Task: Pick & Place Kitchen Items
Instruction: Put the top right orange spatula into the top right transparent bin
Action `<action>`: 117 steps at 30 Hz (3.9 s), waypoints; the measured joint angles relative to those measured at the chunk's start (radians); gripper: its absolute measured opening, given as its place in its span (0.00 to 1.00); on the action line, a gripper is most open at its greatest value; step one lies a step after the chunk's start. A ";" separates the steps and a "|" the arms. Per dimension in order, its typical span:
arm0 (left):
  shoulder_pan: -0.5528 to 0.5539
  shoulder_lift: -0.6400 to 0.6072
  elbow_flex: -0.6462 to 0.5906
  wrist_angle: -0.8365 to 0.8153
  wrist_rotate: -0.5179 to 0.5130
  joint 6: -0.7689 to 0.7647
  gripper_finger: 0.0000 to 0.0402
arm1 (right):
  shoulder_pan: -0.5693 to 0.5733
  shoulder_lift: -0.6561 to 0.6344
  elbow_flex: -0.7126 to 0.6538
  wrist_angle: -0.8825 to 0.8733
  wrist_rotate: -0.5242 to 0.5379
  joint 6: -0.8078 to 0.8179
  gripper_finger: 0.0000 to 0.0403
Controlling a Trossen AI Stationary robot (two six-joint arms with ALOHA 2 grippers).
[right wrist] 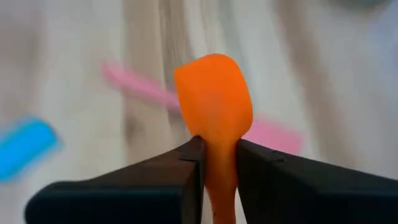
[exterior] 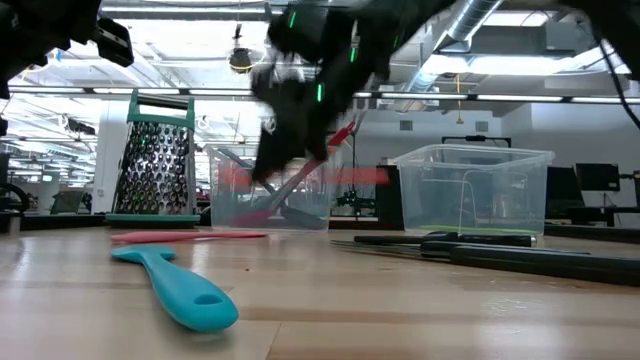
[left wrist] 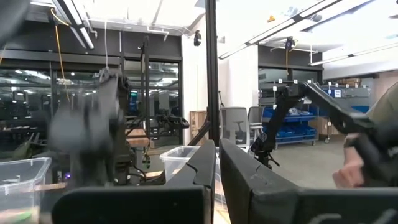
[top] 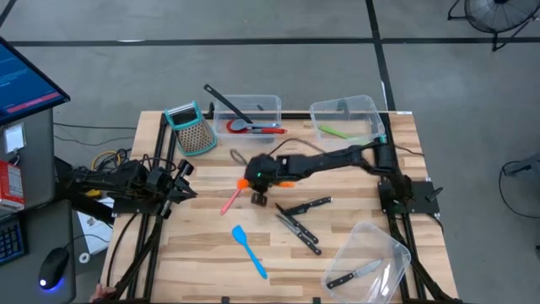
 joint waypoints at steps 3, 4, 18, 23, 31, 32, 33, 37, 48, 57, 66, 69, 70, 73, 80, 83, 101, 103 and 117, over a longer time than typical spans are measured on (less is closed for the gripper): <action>0.000 0.000 0.000 0.000 0.000 0.000 0.02 | 0.011 -0.093 0.006 0.042 -0.002 0.002 0.12; 0.000 0.000 0.000 0.000 0.000 0.000 0.02 | 0.017 -0.124 0.004 0.054 -0.005 0.002 0.12; 0.000 0.000 0.000 0.002 0.000 0.000 0.02 | 0.224 -0.541 0.009 0.526 -0.499 -0.294 0.12; 0.000 0.000 0.000 0.003 0.000 0.000 0.02 | 0.340 -0.583 0.009 0.613 -0.590 -0.385 0.12; 0.000 0.000 0.000 0.003 0.000 0.000 0.02 | 0.384 -0.580 0.009 0.577 -0.469 -0.414 0.12; 0.000 0.000 0.000 0.003 0.000 0.000 0.02 | 0.379 -0.581 0.009 0.547 -0.413 -0.427 0.12; 0.000 0.000 0.000 0.003 0.000 0.000 0.02 | 0.372 -0.581 0.009 0.518 -0.342 -0.441 0.12; 0.000 0.000 0.000 0.003 0.000 0.000 0.02 | 0.337 -0.607 0.009 0.385 0.110 -0.527 0.12; 0.000 0.000 0.000 0.005 0.000 0.000 0.02 | -0.054 -0.653 0.009 -0.267 0.693 -0.241 0.12; 0.000 0.000 0.000 0.005 0.000 0.000 0.02 | -0.430 -0.649 -0.154 -0.574 0.541 -0.125 0.12; 0.000 0.000 0.000 0.008 0.000 0.000 0.02 | -0.577 -0.639 -0.275 -0.624 0.350 -0.235 0.12; 0.000 0.000 0.000 0.008 0.000 0.000 0.02 | -0.609 -0.640 -0.275 -0.662 0.346 -0.291 0.12; 0.000 0.000 0.000 0.008 0.000 0.000 0.02 | -0.617 -0.640 -0.275 -0.678 0.345 -0.304 0.12; 0.000 0.000 0.000 0.008 0.000 0.000 0.02 | -0.640 -0.640 -0.275 -0.721 0.333 -0.317 0.12; 0.000 0.000 0.000 0.008 0.000 0.000 0.02 | -0.664 -0.549 -0.274 -0.800 0.332 -0.329 0.12; 0.000 0.000 0.000 0.008 0.000 0.000 0.02 | -0.664 -0.483 -0.274 -0.844 0.331 -0.329 0.12; 0.000 0.000 0.000 0.008 0.000 0.000 0.02 | -0.754 -0.226 0.038 -1.114 0.174 -0.398 0.12; 0.000 0.000 0.000 0.008 0.000 0.000 0.02 | -0.767 -0.199 0.064 -1.119 0.164 -0.391 0.12; 0.000 0.000 0.000 0.008 0.000 0.000 0.02 | -0.778 -0.154 0.186 -1.171 0.130 -0.357 0.12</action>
